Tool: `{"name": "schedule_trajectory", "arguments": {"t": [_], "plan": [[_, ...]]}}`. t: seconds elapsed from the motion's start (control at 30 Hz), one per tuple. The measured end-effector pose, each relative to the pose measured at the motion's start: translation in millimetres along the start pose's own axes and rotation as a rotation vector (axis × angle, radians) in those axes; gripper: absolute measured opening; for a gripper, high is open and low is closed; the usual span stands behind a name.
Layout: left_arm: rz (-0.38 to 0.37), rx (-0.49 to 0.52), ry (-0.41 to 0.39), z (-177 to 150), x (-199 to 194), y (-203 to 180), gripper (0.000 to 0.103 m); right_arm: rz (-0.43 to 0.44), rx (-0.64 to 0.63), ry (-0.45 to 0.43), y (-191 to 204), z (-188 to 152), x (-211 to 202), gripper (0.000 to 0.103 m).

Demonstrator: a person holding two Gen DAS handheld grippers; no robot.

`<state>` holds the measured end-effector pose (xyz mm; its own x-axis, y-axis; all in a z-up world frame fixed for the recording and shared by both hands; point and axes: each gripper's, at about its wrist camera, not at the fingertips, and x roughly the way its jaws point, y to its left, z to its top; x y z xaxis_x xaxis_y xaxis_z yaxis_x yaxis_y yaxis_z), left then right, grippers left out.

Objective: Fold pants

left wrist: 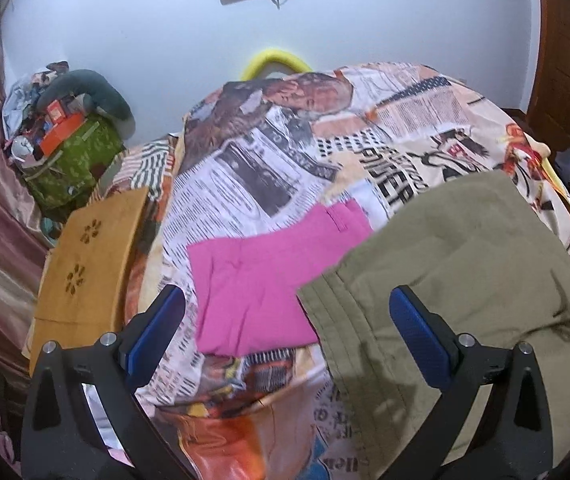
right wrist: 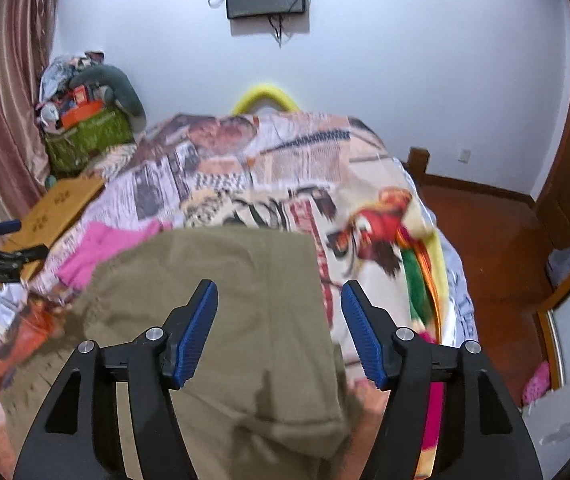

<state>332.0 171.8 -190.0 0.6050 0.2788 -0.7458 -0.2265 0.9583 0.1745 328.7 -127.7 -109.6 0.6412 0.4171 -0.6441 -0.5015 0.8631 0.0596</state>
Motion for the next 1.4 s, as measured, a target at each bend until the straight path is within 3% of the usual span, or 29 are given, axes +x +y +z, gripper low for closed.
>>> {"name": "schedule_trajectory", "arguments": {"t": [0.23,0.53,0.8,0.93,1.13,1.2,1.3,1.33,1.4], "plan": [[0.007,-0.034,0.008,16,27,10,0.103,-0.017,0.016,0.016,-5,19,36,0.060],[-0.023,-0.049,0.120,7,93,6,0.103,-0.038,-0.001,0.115,-19,22,109,0.060],[-0.074,-0.075,0.228,-13,142,1,0.103,-0.023,0.006,0.190,-26,27,165,0.060],[-0.115,-0.103,0.263,-20,157,-2,0.103,-0.063,-0.004,0.244,-30,21,193,0.060],[-0.190,-0.121,0.308,-25,169,-6,0.103,0.010,0.110,0.255,-47,19,210,0.060],[-0.220,-0.135,0.314,-24,169,-5,0.098,0.037,0.138,0.248,-48,17,209,0.051],[-0.285,-0.173,0.325,-21,168,-4,0.073,0.015,0.095,0.221,-38,15,203,0.034],[-0.303,-0.182,0.326,-20,167,-5,0.060,-0.004,0.076,0.214,-34,15,201,0.028],[-0.292,-0.183,0.326,-18,165,-9,0.057,-0.026,0.058,0.208,-31,16,200,0.013]]}}
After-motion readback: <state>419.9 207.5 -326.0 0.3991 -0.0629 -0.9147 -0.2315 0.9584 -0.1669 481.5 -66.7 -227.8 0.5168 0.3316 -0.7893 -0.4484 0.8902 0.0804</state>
